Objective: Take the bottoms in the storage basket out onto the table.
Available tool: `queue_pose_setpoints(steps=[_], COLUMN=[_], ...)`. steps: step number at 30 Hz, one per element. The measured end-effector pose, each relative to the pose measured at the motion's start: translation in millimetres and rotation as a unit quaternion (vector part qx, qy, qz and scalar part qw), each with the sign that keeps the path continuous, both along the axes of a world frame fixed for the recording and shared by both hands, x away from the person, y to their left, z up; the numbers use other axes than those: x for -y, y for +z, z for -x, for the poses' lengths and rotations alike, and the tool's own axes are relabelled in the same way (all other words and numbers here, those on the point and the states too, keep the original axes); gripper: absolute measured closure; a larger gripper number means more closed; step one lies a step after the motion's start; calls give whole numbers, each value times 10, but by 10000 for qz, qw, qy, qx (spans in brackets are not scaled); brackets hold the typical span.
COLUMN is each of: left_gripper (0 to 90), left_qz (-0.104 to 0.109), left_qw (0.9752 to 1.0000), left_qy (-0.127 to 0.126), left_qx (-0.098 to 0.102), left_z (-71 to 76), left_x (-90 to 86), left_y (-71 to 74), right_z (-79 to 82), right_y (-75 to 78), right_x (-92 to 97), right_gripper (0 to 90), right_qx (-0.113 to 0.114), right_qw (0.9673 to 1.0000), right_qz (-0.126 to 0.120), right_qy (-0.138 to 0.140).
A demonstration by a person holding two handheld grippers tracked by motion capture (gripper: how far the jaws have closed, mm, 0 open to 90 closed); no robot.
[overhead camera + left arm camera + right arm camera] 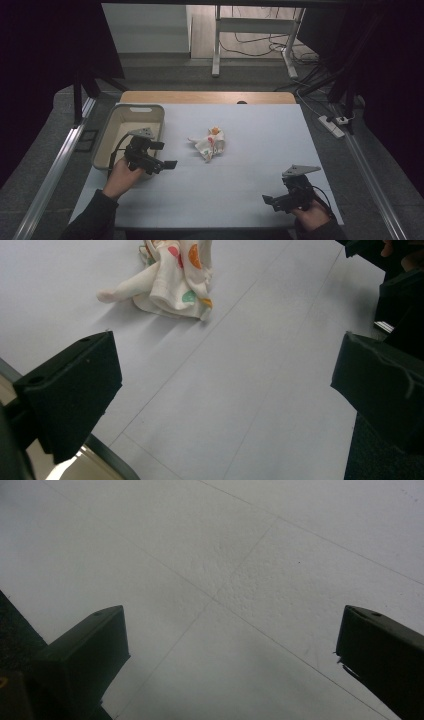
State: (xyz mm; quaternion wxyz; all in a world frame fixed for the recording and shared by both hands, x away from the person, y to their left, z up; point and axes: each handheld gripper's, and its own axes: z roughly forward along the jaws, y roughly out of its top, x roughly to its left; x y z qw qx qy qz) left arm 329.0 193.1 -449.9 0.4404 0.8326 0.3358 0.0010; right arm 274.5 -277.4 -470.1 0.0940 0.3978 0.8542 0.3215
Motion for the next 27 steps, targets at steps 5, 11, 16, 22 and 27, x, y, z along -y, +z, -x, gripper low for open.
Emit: queue_pose_setpoints(steps=[5, 11, 16, 22, 27], left_gripper=[0, 0, 0, 0, 0], left_qz=[1, -1, 23, 46, 57], left_qw=[10000, 10000, 9999, 9999, 9998], left_qy=[20, 68, 110, 137, 192], left_qx=[12, 16, 0, -9, -21], left_z=[31, 72, 110, 155, 191], left_x=[-18, -53, -85, -126, -174], left_y=[-4, -11, -22, -36, -46], right_z=[1, 1, 1, 1, 1], right_y=[0, 0, 0, 0, -1], right_x=[1, 0, -1, -2, -3], right_gripper=[2, 2, 2, 2, 2], right_qx=[1, 1, 3, 4, 14], right_qw=[10000, 10000, 10000, 10000, 10000], right_qz=[-1, 1, 5, 8, 12], right_qy=[4, 9, 9, 10, 22])
